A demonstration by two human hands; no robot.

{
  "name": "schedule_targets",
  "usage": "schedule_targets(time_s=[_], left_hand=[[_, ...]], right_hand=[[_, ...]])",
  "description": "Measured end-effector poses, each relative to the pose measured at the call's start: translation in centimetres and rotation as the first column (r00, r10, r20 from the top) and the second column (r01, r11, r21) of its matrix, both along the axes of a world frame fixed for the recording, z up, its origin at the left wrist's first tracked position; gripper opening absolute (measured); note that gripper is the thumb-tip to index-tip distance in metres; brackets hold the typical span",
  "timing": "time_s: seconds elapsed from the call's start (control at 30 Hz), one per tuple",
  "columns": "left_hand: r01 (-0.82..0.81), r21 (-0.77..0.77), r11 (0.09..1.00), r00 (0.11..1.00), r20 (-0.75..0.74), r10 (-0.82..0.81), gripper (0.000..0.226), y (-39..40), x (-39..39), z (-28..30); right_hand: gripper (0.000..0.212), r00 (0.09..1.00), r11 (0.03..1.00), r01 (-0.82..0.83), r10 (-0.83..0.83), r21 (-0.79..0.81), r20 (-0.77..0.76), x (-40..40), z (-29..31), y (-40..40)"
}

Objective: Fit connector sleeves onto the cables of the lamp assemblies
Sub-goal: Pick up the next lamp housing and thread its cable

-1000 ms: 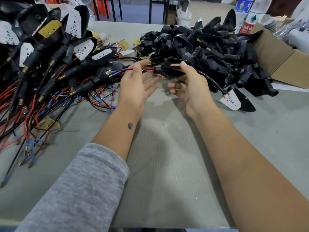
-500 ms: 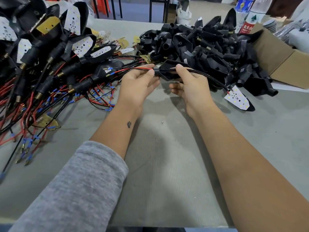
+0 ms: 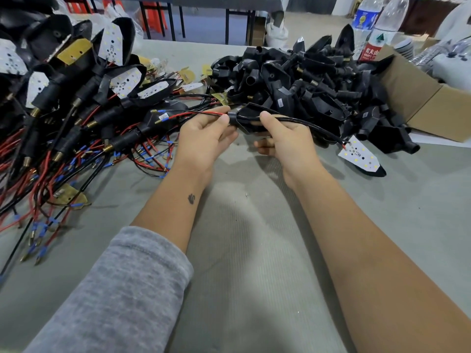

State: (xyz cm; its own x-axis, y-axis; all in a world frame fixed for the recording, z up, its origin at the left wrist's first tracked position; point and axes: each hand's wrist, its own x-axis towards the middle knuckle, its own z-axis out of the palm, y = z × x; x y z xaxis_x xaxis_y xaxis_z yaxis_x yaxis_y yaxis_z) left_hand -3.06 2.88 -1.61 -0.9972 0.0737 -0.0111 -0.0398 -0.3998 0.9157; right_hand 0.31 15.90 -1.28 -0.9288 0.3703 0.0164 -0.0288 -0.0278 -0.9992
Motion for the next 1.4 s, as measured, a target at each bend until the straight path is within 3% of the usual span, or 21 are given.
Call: schedule_targets(time_s=[0.23,0.63,0.77,0.9,1.0,1.1,1.27,1.4], left_hand=[[0.045,-0.010,0.999,0.999,-0.014,-0.045,0.017,-0.1,-0.1,-0.1],[0.054,-0.164,0.985,0.994,-0.084,-0.069,0.018,0.2,0.0,-0.5],[0.052,-0.169,0.984,0.993,-0.099,-0.069,0.017,0.4,0.0,-0.6],[0.019,-0.036,0.999,0.999,-0.046,-0.021,0.019,0.3,-0.3,-0.4],[-0.008,-0.013,1.000,0.998,-0.061,0.007,0.022,0.2,-0.4,-0.3],[-0.050,0.001,0.999,0.997,-0.066,0.050,0.024,0.0,-0.4,-0.1],[-0.051,-0.003,0.999,0.995,-0.091,0.050,0.030,-0.5,-0.2,-0.1],[0.055,0.049,0.997,0.996,-0.066,-0.052,0.024,-0.2,-0.1,0.0]], right_hand=[[0.018,1.000,0.998,0.024,-0.023,0.055,-0.010,0.0,-0.2,0.0],[0.029,0.992,0.926,0.113,-0.124,0.360,0.006,-0.3,-0.8,0.0],[0.028,0.994,0.923,0.101,-0.113,0.371,0.011,-0.3,-0.7,-0.1],[0.023,0.998,0.961,0.062,-0.063,0.269,-0.002,-0.1,-0.6,-0.3],[0.017,1.000,1.000,0.019,-0.019,0.000,-0.009,-0.1,0.0,-0.1],[0.026,0.999,0.974,0.034,-0.042,-0.223,-0.032,-0.2,0.3,0.5],[0.024,0.997,0.964,0.043,-0.057,-0.263,-0.043,-0.1,0.1,0.7],[0.022,0.997,0.976,0.027,-0.042,-0.217,-0.066,0.0,0.2,0.6]])
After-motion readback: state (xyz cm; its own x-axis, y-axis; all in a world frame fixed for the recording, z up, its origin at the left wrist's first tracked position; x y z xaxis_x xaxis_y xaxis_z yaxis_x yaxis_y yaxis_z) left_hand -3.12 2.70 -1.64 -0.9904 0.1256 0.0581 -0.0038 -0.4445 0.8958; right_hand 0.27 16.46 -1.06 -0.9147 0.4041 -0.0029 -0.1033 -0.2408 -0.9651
